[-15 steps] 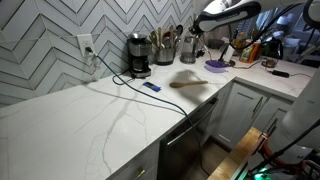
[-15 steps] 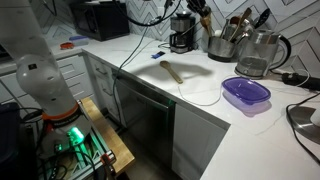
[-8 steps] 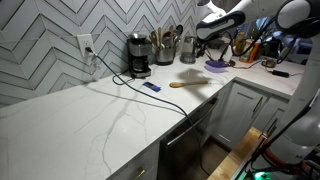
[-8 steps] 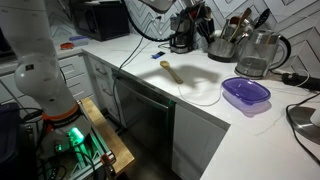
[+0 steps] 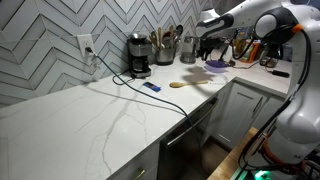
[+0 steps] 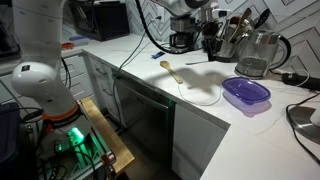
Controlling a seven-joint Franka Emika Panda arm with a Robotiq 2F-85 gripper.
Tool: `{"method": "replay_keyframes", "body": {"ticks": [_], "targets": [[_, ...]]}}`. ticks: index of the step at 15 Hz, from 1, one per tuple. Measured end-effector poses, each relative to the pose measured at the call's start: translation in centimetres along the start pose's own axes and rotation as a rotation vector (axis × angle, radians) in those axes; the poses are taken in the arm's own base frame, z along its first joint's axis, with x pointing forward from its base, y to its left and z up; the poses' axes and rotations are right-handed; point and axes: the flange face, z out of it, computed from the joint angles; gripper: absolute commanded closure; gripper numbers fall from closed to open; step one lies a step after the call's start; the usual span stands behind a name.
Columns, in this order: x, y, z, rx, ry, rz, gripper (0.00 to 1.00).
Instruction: Move the silver fork to the right
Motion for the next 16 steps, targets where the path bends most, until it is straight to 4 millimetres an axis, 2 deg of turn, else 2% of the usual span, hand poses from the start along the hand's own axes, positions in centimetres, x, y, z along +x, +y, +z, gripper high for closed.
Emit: {"method": "replay_keyframes", "body": {"ticks": [8,11,16], "targets": [[3.0,1.2,5.2,0.121,-0.037,0.062,0.93],[4.1,1.7,7.1,0.128,-0.003,0.090,0.93],[4.8,1.3,10.4,0.120,0.014,0.146,0.93]]}}
